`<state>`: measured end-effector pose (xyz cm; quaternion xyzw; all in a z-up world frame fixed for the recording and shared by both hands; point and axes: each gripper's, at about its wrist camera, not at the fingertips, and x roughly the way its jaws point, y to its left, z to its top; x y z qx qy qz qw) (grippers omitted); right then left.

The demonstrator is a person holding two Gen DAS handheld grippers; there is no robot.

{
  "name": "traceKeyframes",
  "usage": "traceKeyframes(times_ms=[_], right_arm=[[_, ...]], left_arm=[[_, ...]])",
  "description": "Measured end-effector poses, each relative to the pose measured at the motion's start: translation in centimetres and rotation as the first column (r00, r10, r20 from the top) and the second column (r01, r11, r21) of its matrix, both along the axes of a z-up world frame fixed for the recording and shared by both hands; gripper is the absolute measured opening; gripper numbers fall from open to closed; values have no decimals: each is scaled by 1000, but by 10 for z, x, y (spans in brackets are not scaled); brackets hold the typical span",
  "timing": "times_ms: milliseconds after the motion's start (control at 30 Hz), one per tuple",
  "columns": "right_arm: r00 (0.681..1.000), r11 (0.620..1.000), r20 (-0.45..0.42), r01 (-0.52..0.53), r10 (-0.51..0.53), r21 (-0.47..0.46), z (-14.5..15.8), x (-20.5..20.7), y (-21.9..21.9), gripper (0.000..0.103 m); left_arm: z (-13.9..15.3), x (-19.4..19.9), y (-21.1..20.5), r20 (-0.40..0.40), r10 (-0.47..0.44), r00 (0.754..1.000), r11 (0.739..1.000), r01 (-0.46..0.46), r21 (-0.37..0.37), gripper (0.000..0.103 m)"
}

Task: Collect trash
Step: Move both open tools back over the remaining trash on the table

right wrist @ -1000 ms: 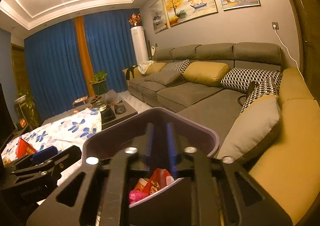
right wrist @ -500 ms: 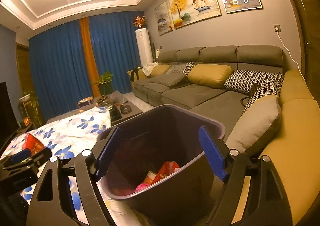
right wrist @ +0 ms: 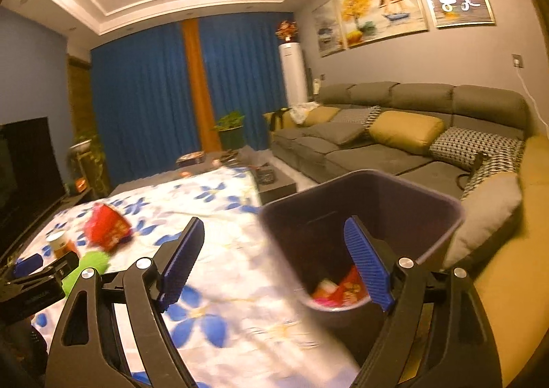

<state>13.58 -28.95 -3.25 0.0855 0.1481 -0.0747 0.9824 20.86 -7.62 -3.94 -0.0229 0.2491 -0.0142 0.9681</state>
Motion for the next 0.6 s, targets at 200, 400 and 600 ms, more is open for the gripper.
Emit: traceKeyframes(times_ms=[200, 400, 600], right_arm=[[995, 995, -21, -95, 94, -15, 0, 11, 46, 81], [979, 980, -54, -197, 194, -43, -1, 26, 100, 81], [954, 956, -99, -289, 283, -53, -7, 47, 154, 81]], left_arm=[[2, -11, 47, 12, 83, 996, 997, -83, -3, 96], [0, -16, 94, 13, 152, 988, 988, -152, -13, 96], [-2, -21, 140, 26, 229, 973, 973, -229, -22, 96]])
